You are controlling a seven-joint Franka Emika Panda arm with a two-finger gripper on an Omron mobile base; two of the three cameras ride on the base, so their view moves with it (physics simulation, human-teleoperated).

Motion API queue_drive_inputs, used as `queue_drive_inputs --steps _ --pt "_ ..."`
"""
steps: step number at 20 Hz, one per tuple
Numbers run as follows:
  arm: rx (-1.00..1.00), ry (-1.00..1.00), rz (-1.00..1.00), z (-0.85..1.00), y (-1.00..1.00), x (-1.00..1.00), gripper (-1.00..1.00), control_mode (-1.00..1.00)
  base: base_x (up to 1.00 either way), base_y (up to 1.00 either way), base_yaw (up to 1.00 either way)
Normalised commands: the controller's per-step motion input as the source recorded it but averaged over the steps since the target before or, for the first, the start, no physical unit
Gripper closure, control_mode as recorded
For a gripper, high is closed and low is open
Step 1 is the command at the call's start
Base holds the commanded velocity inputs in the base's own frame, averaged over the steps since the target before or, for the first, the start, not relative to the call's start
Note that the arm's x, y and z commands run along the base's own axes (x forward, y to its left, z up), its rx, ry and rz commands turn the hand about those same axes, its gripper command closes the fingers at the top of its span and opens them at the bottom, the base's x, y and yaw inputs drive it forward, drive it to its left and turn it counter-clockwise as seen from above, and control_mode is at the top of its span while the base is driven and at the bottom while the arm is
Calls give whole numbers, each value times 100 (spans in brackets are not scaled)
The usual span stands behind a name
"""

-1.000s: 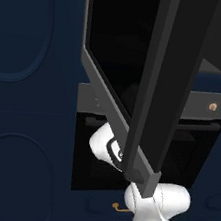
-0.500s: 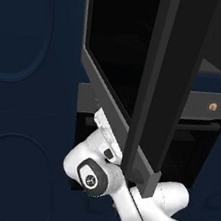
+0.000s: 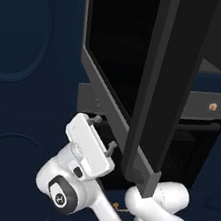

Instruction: Pick the lime from the sink and place it in the bowl. Then pick the bowl and place it in the microwave. Then close the microwave door and press the start button.

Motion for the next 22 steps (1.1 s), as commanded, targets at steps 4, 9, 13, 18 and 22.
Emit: queue_drive_inputs --steps 4,9,13,18,22 --pt "0 -11 0 0 76 0 -100 -100 0 0 0" --pt "6 -23 4 16 46 -22 -100 -100 0 0 0" --pt "14 -23 6 55 4 -46 -100 -100 0 0 0" --pt "18 -23 10 61 -7 -57 -100 -100 0 0 0" --pt "20 -29 19 42 -38 -69 -100 -100 0 0 0"
